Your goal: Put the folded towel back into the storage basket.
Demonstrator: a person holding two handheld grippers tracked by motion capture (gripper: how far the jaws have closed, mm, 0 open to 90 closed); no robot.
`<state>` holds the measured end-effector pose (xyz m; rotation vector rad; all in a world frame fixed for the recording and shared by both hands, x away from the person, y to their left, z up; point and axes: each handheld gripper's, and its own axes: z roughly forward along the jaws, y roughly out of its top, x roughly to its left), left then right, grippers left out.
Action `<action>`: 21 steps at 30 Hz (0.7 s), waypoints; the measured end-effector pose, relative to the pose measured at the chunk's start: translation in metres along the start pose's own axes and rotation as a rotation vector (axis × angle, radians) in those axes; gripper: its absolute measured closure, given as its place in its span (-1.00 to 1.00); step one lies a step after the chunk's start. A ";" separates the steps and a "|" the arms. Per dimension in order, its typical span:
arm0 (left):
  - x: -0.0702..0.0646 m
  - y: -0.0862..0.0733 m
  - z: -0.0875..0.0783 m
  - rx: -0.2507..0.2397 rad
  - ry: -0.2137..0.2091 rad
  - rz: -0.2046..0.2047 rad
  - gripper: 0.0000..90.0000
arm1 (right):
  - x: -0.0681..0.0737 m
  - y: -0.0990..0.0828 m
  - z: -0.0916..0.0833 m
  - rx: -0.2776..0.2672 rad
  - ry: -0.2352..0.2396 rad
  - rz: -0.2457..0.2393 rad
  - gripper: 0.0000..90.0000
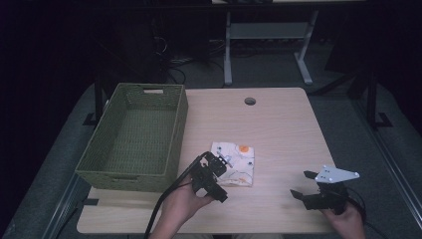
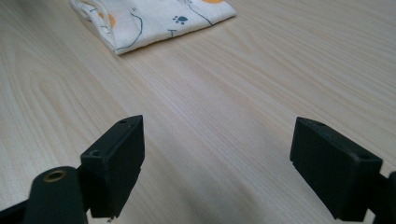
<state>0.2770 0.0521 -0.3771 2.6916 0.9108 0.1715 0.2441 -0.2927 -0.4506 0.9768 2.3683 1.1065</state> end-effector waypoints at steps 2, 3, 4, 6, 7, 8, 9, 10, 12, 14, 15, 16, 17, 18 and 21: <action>0.001 0.001 0.001 -0.002 0.001 -0.001 -0.47 | 0.000 0.000 0.000 0.001 -0.001 -0.001 -0.61; 0.001 0.003 0.001 -0.005 0.004 -0.004 -0.47 | 0.000 0.000 0.000 0.000 0.000 0.002 -0.61; 0.002 0.004 0.001 -0.001 0.004 -0.006 -0.47 | 0.000 0.000 0.000 0.001 0.001 0.000 -0.61; 0.003 0.008 0.002 -0.012 0.008 -0.011 -0.47 | 0.001 0.000 -0.001 -0.001 0.001 0.002 -0.61; 0.003 0.012 0.002 -0.013 0.017 -0.005 -0.47 | 0.001 0.000 -0.001 -0.005 0.002 0.010 -0.61; 0.003 0.014 0.003 -0.013 0.017 -0.006 -0.47 | 0.000 0.000 -0.001 -0.007 0.005 0.006 -0.61; 0.003 0.014 0.003 -0.013 0.017 -0.006 -0.47 | 0.000 0.000 -0.001 -0.007 0.005 0.006 -0.61; 0.003 0.016 0.003 -0.013 0.012 -0.005 -0.47 | 0.000 0.000 -0.002 -0.002 0.002 0.009 -0.61; 0.003 0.021 0.005 -0.019 0.020 -0.003 -0.47 | 0.000 0.000 -0.002 0.000 0.001 0.007 -0.61; 0.005 0.027 0.008 -0.016 0.012 -0.013 -0.47 | -0.001 -0.001 -0.002 -0.004 -0.001 0.009 -0.61; 0.005 0.027 0.008 -0.016 0.012 -0.013 -0.47 | -0.001 -0.001 -0.003 -0.003 -0.002 0.010 -0.61; 0.007 0.030 0.011 -0.011 0.012 -0.013 -0.47 | -0.002 -0.001 -0.003 -0.003 -0.003 0.007 -0.61; 0.007 0.030 0.011 -0.011 0.012 -0.013 -0.47 | -0.002 -0.001 -0.003 -0.003 -0.003 0.007 -0.61; 0.007 0.032 0.012 -0.012 0.019 -0.016 -0.47 | -0.002 -0.001 -0.003 -0.003 -0.003 0.009 -0.61; 0.009 0.038 0.014 -0.015 0.018 -0.020 -0.47 | -0.002 -0.001 -0.003 -0.003 -0.001 0.008 -0.61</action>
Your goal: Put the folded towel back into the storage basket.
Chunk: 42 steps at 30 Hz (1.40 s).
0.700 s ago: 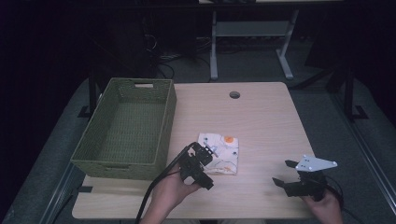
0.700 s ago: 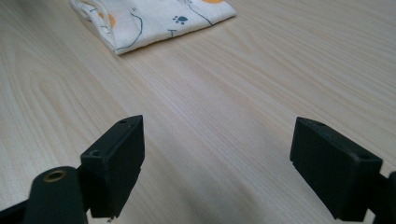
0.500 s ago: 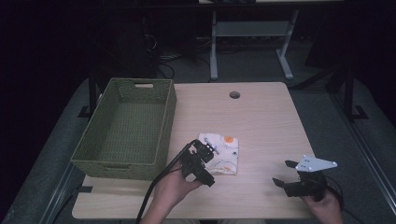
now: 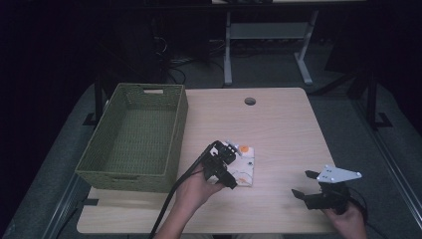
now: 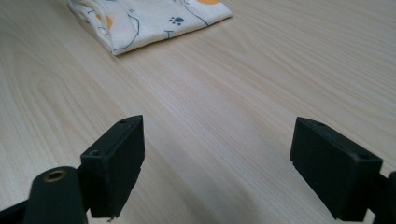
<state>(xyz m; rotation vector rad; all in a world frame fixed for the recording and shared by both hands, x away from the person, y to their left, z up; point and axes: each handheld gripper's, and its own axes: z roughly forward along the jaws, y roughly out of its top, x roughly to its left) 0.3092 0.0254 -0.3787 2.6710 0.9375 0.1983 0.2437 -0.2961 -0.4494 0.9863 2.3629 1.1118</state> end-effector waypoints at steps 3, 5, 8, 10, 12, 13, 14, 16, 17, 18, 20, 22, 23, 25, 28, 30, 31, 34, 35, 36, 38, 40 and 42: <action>0.003 0.008 0.005 0.006 0.008 -0.007 -0.46 | 0.001 0.000 0.001 -0.001 0.003 -0.003 -0.61; 0.004 0.010 0.006 0.003 0.006 -0.010 -0.46 | 0.001 0.000 0.001 -0.001 0.003 -0.002 -0.61; 0.007 0.015 0.012 0.004 0.010 -0.030 -0.46 | 0.001 0.000 0.001 0.002 0.006 -0.003 -0.61; 0.008 0.019 0.015 0.000 0.009 -0.039 -0.46 | 0.001 0.000 0.001 0.002 0.008 -0.004 -0.61; 0.010 0.023 0.017 -0.006 0.005 -0.049 -0.46 | 0.001 0.000 0.001 0.001 0.008 -0.004 -0.61; 0.012 0.027 0.021 -0.002 0.004 -0.054 -0.46 | 0.001 0.000 0.001 0.001 0.008 -0.004 -0.61; 0.012 0.027 0.021 -0.002 0.004 -0.054 -0.46 | 0.001 0.000 0.001 0.001 0.008 -0.004 -0.61; 0.016 0.032 0.027 0.008 -0.003 -0.063 -0.45 | 0.000 0.000 0.001 -0.001 0.008 -0.004 -0.61; 0.017 0.033 0.029 0.013 -0.005 -0.067 -0.45 | 0.000 0.000 0.000 -0.001 0.007 -0.003 -0.61; 0.018 0.035 0.031 0.019 -0.008 -0.070 -0.45 | 0.000 0.000 0.000 -0.001 0.007 -0.004 -0.61; 0.021 0.038 0.034 0.031 -0.011 -0.074 -0.45 | 0.000 -0.001 0.000 -0.004 0.011 -0.002 -0.61; 0.022 0.039 0.036 0.032 -0.009 -0.078 -0.45 | 0.000 -0.001 0.000 -0.004 0.011 -0.002 -0.61; 0.023 0.041 0.037 0.036 -0.009 -0.084 -0.45 | 0.000 -0.001 0.000 -0.004 0.011 -0.001 -0.61; 0.026 0.044 0.039 0.041 -0.014 -0.094 -0.45 | 0.000 -0.001 0.000 -0.006 0.015 0.003 -0.61; 0.030 0.047 0.043 0.050 -0.011 -0.111 -0.45 | 0.000 0.000 0.000 -0.006 0.016 0.003 -0.61; 0.034 0.050 0.049 0.063 -0.013 -0.127 -0.45 | 0.000 0.000 0.000 -0.007 0.014 -0.001 -0.61; 0.034 0.050 0.049 0.063 -0.013 -0.127 -0.45 | 0.000 0.000 0.000 -0.007 0.014 -0.001 -0.61; 0.034 0.053 0.053 0.070 -0.017 -0.136 -0.45 | 0.000 0.000 0.000 -0.008 0.016 -0.002 -0.61; 0.035 0.054 0.053 0.073 -0.022 -0.135 -0.45 | 0.000 0.000 0.000 -0.008 0.017 -0.002 -0.61; 0.034 0.055 0.054 0.072 -0.021 -0.141 -0.42 | 0.000 0.000 0.000 -0.008 0.019 0.002 -0.61; 0.036 0.058 0.058 0.080 -0.028 -0.147 -0.36 | 0.000 0.000 0.000 -0.009 0.020 0.002 -0.61; 0.036 0.059 0.060 0.085 -0.025 -0.154 -0.36 | 0.000 0.000 0.000 -0.010 0.019 -0.001 -0.61; 0.038 0.060 0.065 0.101 -0.030 -0.160 -0.36 | 0.000 0.000 0.000 -0.006 0.014 -0.003 -0.61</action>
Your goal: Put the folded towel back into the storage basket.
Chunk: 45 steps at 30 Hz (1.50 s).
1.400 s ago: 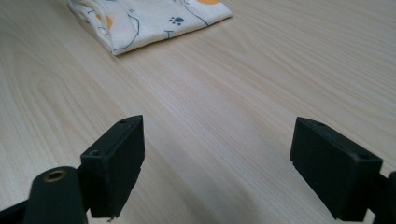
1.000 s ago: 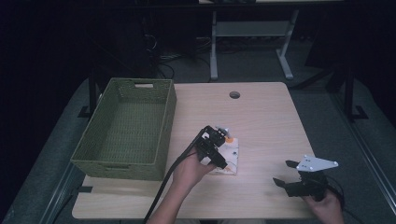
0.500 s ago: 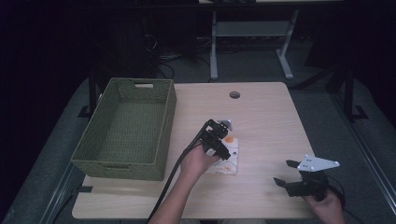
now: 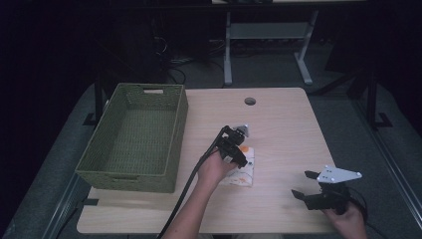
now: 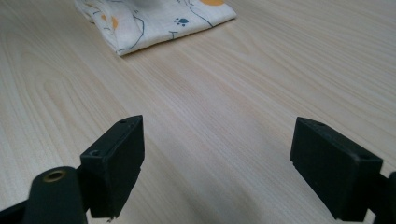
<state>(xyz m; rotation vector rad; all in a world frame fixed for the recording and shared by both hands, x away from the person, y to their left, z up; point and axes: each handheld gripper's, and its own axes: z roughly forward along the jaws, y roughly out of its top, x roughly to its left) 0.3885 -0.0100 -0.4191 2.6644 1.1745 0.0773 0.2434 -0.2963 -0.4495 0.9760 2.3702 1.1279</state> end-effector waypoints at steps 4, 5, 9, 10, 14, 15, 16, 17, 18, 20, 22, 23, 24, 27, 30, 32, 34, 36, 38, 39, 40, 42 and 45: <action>0.002 0.002 0.008 0.022 0.001 -0.011 -0.32 | -0.001 0.000 -0.001 -0.005 -0.001 0.002 -0.61; 0.003 0.003 0.010 0.025 0.013 -0.021 -0.30 | -0.001 0.000 -0.001 -0.006 -0.001 0.003 -0.61; 0.003 0.004 0.014 0.045 0.018 -0.024 -0.26 | -0.001 0.000 -0.001 -0.006 0.000 0.002 -0.61; 0.004 0.004 0.015 0.051 0.022 -0.023 -0.24 | -0.001 0.000 -0.001 -0.006 0.000 0.003 -0.61; 0.005 0.005 0.017 0.054 0.026 -0.028 -0.17 | -0.001 0.000 -0.001 -0.006 0.000 0.002 -0.61; 0.005 0.006 0.017 0.054 0.035 -0.033 -0.11 | -0.001 0.000 -0.001 -0.006 0.000 0.003 -0.61; 0.005 0.006 0.017 0.054 0.035 -0.033 -0.08 | -0.001 0.000 -0.001 -0.006 0.000 0.003 -0.61; 0.006 0.006 0.017 0.054 0.035 -0.034 -0.08 | 0.000 0.000 0.000 -0.006 -0.001 -0.001 -0.61; 0.005 0.006 0.018 0.052 0.038 -0.034 -0.08 | 0.000 0.000 0.000 -0.006 -0.001 -0.001 -0.61; 0.004 0.007 0.018 0.054 0.051 -0.033 -0.03 | 0.000 0.000 0.000 -0.004 0.001 -0.005 -0.61; 0.004 0.007 0.018 0.051 0.056 -0.031 0.04 | 0.001 0.001 0.001 -0.005 0.003 -0.005 -0.61; 0.003 0.007 0.018 0.047 0.058 -0.026 0.06 | 0.001 0.001 0.001 -0.005 0.002 -0.006 -0.61; 0.003 0.007 0.018 0.047 0.058 -0.026 0.10 | 0.001 0.001 0.001 -0.005 0.002 -0.006 -0.61; 0.002 0.007 0.017 0.041 0.061 -0.020 0.21 | 0.001 0.001 0.001 -0.003 0.003 -0.011 -0.61; 0.003 0.007 0.017 0.038 0.061 -0.018 0.29 | 0.001 0.001 0.001 -0.003 0.003 -0.010 -0.61; 0.005 0.007 0.016 0.040 0.060 -0.020 0.37 | 0.001 0.001 0.001 -0.004 0.003 -0.008 -0.61; 0.006 0.007 0.016 0.035 0.062 -0.023 0.43 | 0.001 0.001 0.001 -0.004 0.004 -0.011 -0.61; 0.006 0.008 0.016 0.040 0.064 -0.014 0.46 | 0.001 0.001 0.001 -0.002 0.004 -0.010 -0.61; 0.005 0.008 0.016 0.039 0.064 -0.015 0.52 | 0.001 0.001 0.002 -0.002 0.005 -0.011 -0.61; 0.005 0.009 0.016 0.038 0.065 -0.013 0.58 | 0.001 0.001 0.002 -0.003 0.004 -0.011 -0.61; 0.005 0.009 0.016 0.037 0.065 -0.012 0.58 | 0.001 0.001 0.002 -0.003 0.004 -0.011 -0.61; 0.005 0.009 0.016 0.037 0.067 -0.006 0.64 | 0.001 0.001 0.001 -0.004 0.003 -0.011 -0.61; 0.005 0.009 0.016 0.034 0.071 0.001 0.73 | 0.001 0.001 0.001 -0.004 0.002 -0.007 -0.61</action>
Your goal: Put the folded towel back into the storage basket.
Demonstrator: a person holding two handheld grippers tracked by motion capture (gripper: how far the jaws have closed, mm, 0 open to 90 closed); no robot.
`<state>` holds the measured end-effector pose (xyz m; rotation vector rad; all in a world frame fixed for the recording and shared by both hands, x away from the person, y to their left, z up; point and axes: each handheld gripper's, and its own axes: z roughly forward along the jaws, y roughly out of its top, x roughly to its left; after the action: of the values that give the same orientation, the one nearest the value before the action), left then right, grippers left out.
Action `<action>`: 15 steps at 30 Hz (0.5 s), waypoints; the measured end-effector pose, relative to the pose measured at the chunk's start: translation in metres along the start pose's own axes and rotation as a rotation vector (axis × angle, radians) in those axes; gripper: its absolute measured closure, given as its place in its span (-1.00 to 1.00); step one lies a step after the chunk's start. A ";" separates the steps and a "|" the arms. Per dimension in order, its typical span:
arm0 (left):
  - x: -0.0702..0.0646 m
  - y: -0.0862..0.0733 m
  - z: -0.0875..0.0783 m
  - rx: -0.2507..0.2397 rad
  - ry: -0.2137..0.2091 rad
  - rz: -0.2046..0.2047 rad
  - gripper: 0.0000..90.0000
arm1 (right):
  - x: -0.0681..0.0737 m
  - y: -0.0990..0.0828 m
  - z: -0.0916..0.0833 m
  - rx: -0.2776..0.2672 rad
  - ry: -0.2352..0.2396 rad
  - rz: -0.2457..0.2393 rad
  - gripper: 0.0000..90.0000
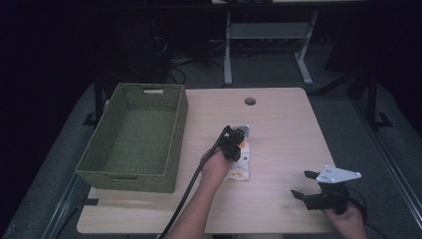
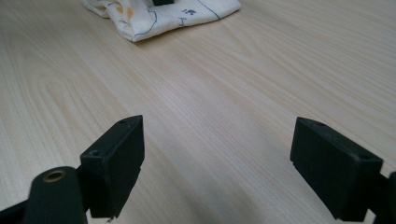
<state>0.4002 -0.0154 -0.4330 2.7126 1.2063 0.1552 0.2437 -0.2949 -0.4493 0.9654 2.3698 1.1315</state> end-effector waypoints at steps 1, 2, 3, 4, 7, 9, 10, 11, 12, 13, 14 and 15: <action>0.000 0.000 0.000 0.000 0.002 0.002 0.73 | 0.000 0.000 0.000 0.000 0.000 0.000 -0.61; 0.000 0.000 0.000 0.003 0.005 0.009 0.77 | 0.000 0.000 0.000 0.000 0.000 -0.001 -0.61; 0.000 0.000 0.000 0.000 0.006 0.014 0.77 | 0.000 0.000 0.000 0.000 0.000 -0.001 -0.61; 0.001 0.000 0.000 0.001 -0.001 0.014 0.79 | 0.000 0.000 0.000 0.000 0.000 0.000 -0.61; 0.004 0.000 -0.001 0.003 -0.018 0.009 0.80 | 0.000 0.000 0.000 -0.001 0.001 0.001 -0.61; 0.006 0.000 -0.001 0.003 -0.028 0.007 0.81 | -0.001 0.000 -0.001 -0.001 -0.001 0.002 -0.61; 0.007 0.000 -0.001 0.003 -0.037 0.001 0.81 | -0.001 0.000 -0.001 -0.001 -0.001 0.002 -0.61; 0.009 0.000 -0.002 0.010 -0.035 0.003 0.81 | -0.001 0.000 -0.001 -0.001 -0.002 0.002 -0.61; 0.009 0.000 -0.003 0.015 -0.044 0.002 0.81 | -0.001 -0.001 -0.001 -0.003 -0.003 0.003 -0.61; 0.010 0.000 -0.005 0.012 -0.045 -0.001 0.81 | -0.001 -0.001 -0.001 -0.003 -0.004 0.006 -0.62; 0.010 0.001 -0.009 0.014 -0.045 0.001 0.81 | -0.002 -0.001 -0.001 -0.002 -0.004 0.006 -0.62; 0.011 0.001 -0.011 0.020 -0.041 0.006 0.81 | -0.002 -0.001 -0.001 -0.003 -0.002 0.007 -0.62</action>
<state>0.4062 -0.0065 -0.4220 2.7228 1.1944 0.0881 0.2439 -0.2973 -0.4495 0.9743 2.3642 1.1351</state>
